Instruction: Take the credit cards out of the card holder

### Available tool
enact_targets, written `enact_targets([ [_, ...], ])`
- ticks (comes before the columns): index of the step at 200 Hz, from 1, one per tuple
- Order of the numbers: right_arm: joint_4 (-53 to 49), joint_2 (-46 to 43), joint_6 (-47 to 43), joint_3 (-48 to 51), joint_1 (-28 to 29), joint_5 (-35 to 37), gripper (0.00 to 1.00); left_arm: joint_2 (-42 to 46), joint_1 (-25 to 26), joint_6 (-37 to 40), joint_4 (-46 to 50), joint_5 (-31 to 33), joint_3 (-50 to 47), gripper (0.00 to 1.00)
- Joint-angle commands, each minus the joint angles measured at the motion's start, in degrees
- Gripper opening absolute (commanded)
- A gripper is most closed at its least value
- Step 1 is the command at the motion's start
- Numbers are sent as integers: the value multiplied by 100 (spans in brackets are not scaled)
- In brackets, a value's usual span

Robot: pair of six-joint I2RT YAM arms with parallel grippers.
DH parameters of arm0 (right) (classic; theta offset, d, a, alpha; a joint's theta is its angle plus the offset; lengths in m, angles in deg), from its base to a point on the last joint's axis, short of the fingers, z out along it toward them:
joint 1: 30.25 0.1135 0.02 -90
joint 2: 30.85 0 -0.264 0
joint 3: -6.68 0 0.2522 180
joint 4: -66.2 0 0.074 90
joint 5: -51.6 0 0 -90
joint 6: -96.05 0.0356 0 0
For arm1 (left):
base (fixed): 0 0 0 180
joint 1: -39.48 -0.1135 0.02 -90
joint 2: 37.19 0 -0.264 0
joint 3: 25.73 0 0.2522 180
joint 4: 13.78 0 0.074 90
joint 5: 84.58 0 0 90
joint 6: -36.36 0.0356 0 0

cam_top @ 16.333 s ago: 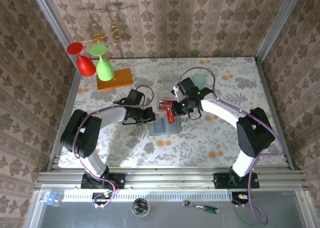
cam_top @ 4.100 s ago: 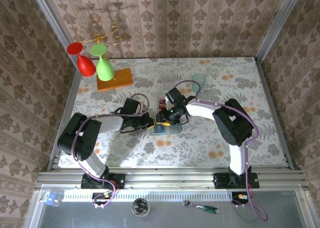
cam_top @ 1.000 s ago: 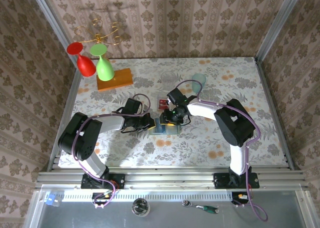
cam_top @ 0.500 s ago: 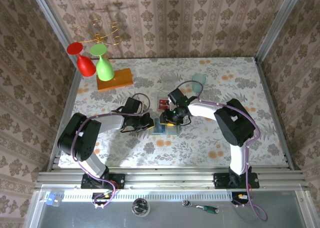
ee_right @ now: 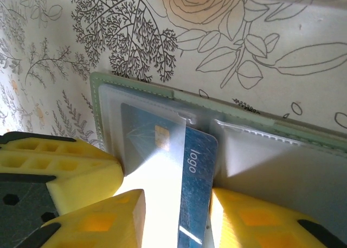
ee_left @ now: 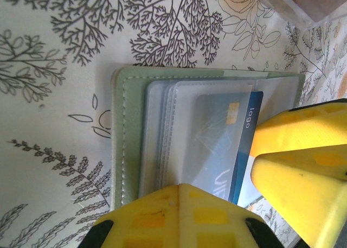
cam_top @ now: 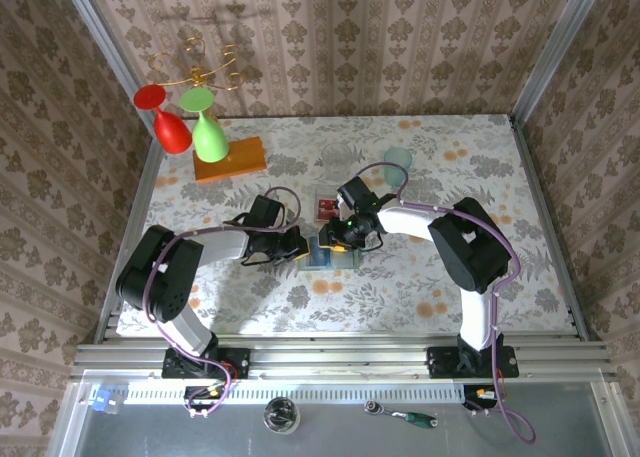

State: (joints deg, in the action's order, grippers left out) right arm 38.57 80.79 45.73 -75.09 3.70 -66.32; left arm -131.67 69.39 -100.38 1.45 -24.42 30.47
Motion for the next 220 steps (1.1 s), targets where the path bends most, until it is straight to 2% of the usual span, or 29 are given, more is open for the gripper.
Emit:
enact_targets([
  [1, 146, -28, 110, 86, -20, -232, 35, -163, 15, 106, 163, 50, 57, 0],
  [82, 156, -94, 163, 130, -20, -197, 27, -178, 19, 110, 146, 14, 80, 0],
  [139, 269, -159, 211, 235, -38, -144, 16, -180, 19, 104, 162, 14, 71, 0],
  [220, 310, -304, 224, 417, -134, -57, 14, -206, 15, 86, 189, 23, 76, 0],
])
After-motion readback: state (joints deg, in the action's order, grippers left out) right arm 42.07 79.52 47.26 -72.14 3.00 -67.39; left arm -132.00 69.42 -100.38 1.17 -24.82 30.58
